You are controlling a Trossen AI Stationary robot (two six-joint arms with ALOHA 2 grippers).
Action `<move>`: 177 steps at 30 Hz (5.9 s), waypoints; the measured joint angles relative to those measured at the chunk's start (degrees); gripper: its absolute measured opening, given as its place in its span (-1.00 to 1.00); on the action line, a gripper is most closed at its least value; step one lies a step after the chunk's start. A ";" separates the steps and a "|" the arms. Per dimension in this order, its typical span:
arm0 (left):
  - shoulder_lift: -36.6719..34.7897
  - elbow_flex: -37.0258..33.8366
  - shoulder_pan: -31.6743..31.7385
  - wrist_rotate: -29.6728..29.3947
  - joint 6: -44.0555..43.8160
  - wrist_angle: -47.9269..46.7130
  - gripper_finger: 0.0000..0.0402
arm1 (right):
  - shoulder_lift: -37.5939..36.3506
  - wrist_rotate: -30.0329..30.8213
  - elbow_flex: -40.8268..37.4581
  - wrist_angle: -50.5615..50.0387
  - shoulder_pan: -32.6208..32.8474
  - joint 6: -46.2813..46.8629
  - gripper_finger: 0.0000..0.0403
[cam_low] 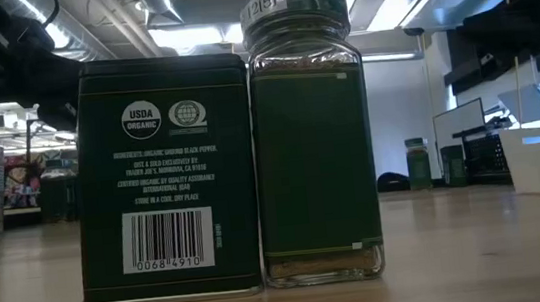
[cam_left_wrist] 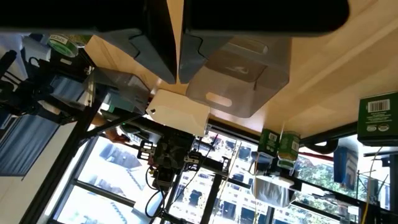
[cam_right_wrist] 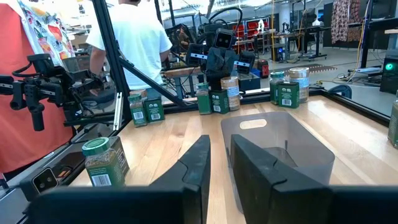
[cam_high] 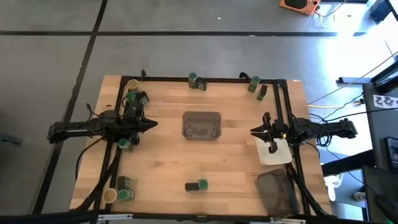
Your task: Sort spices by type
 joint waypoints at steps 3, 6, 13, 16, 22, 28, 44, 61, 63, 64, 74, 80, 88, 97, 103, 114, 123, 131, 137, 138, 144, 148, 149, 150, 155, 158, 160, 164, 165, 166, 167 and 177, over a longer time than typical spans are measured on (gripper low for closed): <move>0.00 0.00 0.00 0.00 0.00 -0.02 -0.92 | 0.00 0.00 0.01 0.00 0.00 0.00 -0.68; 0.00 0.01 0.00 0.00 0.01 -0.02 -0.92 | 0.00 0.00 0.00 0.00 0.02 0.00 -0.68; -0.02 0.00 0.00 0.00 0.00 -0.02 -0.92 | 0.00 0.00 0.01 0.00 0.02 0.00 -0.68; -0.01 0.01 0.00 -0.01 0.00 -0.02 -0.92 | -0.02 0.00 0.00 0.00 0.02 0.00 -0.68; -0.02 0.00 0.04 -1.18 3.29 0.02 -0.92 | -0.02 0.00 0.01 0.00 0.02 0.00 -0.68; 0.00 0.00 0.04 -1.28 3.22 1.28 -0.92 | 0.00 0.00 0.01 0.00 0.02 0.00 -0.68; 1.95 0.00 0.04 -2.47 13.42 15.66 -0.92 | -0.04 15.28 0.00 5.39 0.00 -1.49 -0.68; 30.56 15.80 -0.46 2.60 17.82 15.51 -0.92 | 1.62 15.45 -0.01 5.15 0.00 -1.74 -0.68; 34.46 18.14 -1.66 3.56 18.20 14.10 -0.92 | 2.90 15.52 -0.01 6.37 0.00 -1.94 -0.68; 36.34 19.82 -2.46 3.77 18.73 14.86 -0.92 | 3.70 15.50 0.00 7.23 0.00 -2.45 -0.68; 51.59 29.07 -8.85 3.37 22.50 15.13 -0.92 | 15.45 15.43 2.17 16.72 0.07 -4.98 -0.68; 59.19 35.66 -12.73 2.82 22.75 9.80 -0.92 | 23.58 15.45 7.69 17.18 0.00 -7.70 -0.68; 60.11 45.41 -16.48 -9.94 20.23 -18.44 -0.92 | 36.36 15.45 15.08 20.57 0.00 -10.87 -0.68; 55.76 52.94 -15.92 -14.97 14.81 -47.84 -0.92 | 50.36 21.50 25.15 21.57 0.00 -19.26 -0.68; 53.22 52.98 -13.09 -19.45 5.71 -56.03 -0.92 | 57.89 27.55 31.53 21.48 0.00 -26.20 -0.68; 52.54 52.98 -5.68 -14.32 -0.93 -63.78 -0.35 | 63.56 34.01 37.12 21.26 -0.02 -30.05 -0.68; 53.08 56.28 2.49 -14.14 1.28 -68.69 0.40 | 63.56 34.02 37.27 20.34 -1.71 -29.82 -0.68; 53.06 60.30 5.33 -13.94 -5.59 -74.90 0.47 | 63.56 33.88 37.27 17.90 -2.27 -28.24 -0.68; 52.98 60.12 5.33 -13.90 -4.53 -74.09 0.47 | 63.56 33.89 37.27 17.94 -2.27 -28.20 -0.68; 53.00 59.98 5.33 -13.90 -4.96 -74.03 0.47 | 63.56 33.88 37.27 17.94 -2.27 -28.20 -0.68; 53.96 59.92 5.33 -14.52 -3.89 -75.83 0.56 | 63.56 33.44 37.27 17.94 -2.27 -28.13 -0.68; 54.47 59.89 5.33 -14.83 -3.04 -76.72 0.74 | 63.56 33.42 37.27 18.01 -2.25 -28.06 -0.68; 54.49 59.89 5.33 -14.84 -3.06 -76.78 0.80 | 63.56 33.42 37.27 18.02 -2.25 -28.04 -0.68; 54.53 59.89 5.33 -14.91 -3.24 -76.91 0.85 | 63.56 33.44 37.27 18.03 -2.27 -28.04 -0.68; 54.53 59.89 5.33 -18.83 -6.88 -80.94 0.97 | 63.56 33.44 37.27 18.03 -2.25 -28.04 -0.68; 54.53 59.89 5.33 -21.70 -9.22 -82.75 0.96 | 63.56 33.44 37.27 18.02 -2.25 -28.04 -0.68; 54.51 59.89 5.33 -22.25 -9.50 -81.93 0.96 | 63.56 33.44 37.27 18.01 -2.25 -28.04 -0.68; 54.53 59.89 4.87 -21.92 -11.79 -81.26 0.96 | 63.56 33.44 37.27 17.99 -2.25 -28.04 -0.68; 54.53 59.89 4.68 -21.90 -12.15 -81.29 0.96 | 63.56 33.43 37.27 17.99 -2.25 -28.04 -0.68; 54.54 59.89 4.57 -21.91 -12.28 -81.48 0.96 | 63.56 33.44 37.27 17.99 -2.25 -28.04 -0.68; 54.55 59.89 4.56 -21.94 -12.31 -81.81 0.96 | 63.56 33.44 37.27 17.99 -2.25 -28.04 -0.68; 55.52 59.87 2.96 -19.36 -15.78 -84.72 0.96 | 63.56 33.44 37.27 17.99 -2.25 -28.03 -0.68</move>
